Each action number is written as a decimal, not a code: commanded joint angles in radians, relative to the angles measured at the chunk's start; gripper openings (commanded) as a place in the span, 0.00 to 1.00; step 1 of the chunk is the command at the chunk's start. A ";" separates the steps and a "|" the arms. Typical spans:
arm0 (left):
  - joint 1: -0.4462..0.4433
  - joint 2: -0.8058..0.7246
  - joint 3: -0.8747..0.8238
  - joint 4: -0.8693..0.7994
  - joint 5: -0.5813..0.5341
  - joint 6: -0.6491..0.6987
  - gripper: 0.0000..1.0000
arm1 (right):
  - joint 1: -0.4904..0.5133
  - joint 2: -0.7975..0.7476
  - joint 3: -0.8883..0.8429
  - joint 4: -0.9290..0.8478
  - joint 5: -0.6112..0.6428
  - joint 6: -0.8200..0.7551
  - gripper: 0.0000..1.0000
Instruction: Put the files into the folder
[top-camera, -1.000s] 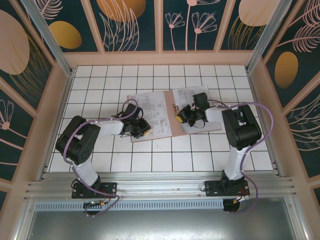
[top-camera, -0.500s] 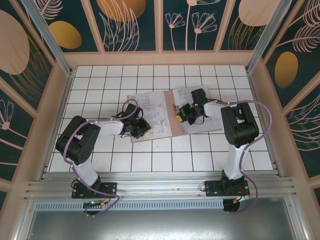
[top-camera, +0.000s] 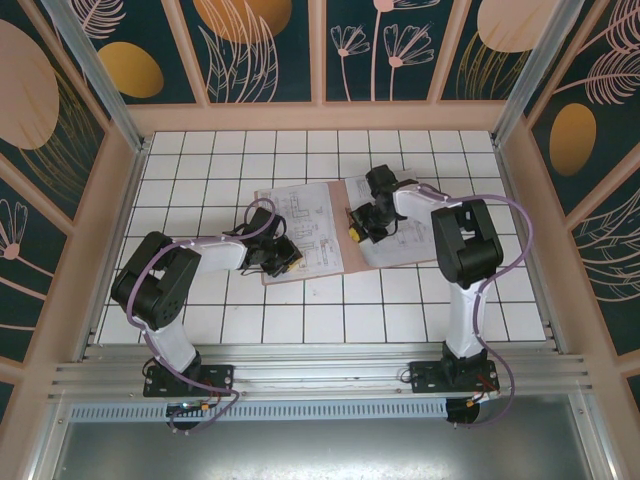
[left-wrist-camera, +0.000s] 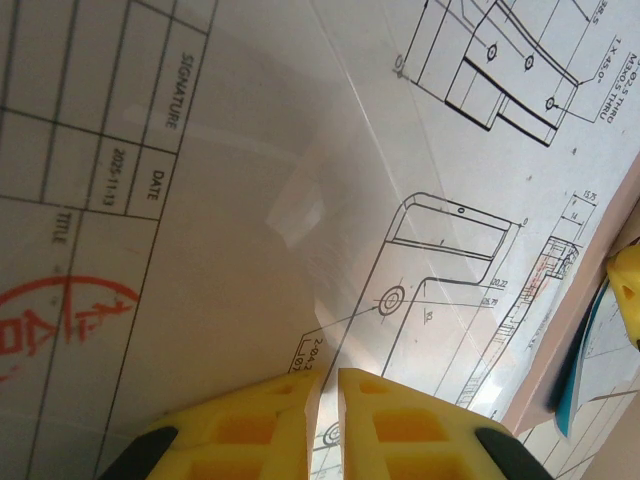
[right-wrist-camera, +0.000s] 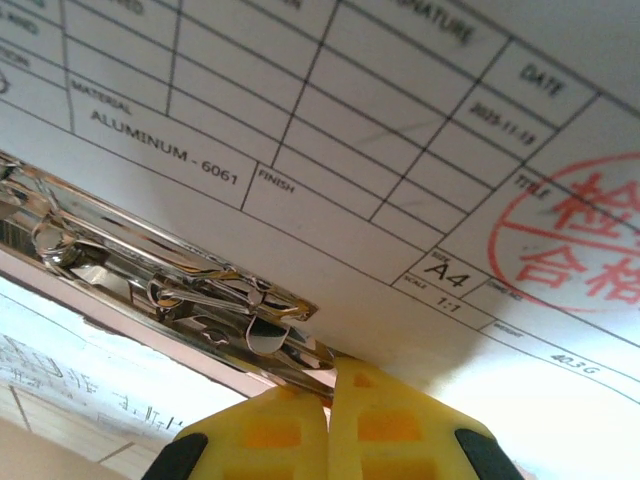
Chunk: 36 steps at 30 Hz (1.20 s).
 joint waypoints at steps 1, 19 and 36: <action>-0.006 0.030 -0.028 -0.103 -0.008 0.003 0.17 | 0.023 0.209 -0.076 -0.256 0.234 0.038 0.00; -0.006 0.040 -0.006 -0.127 0.009 0.038 0.18 | 0.038 0.018 0.048 -0.108 0.112 -0.020 0.03; -0.006 0.035 -0.006 -0.133 -0.001 0.040 0.18 | 0.040 -0.207 0.044 0.029 0.086 -0.021 0.40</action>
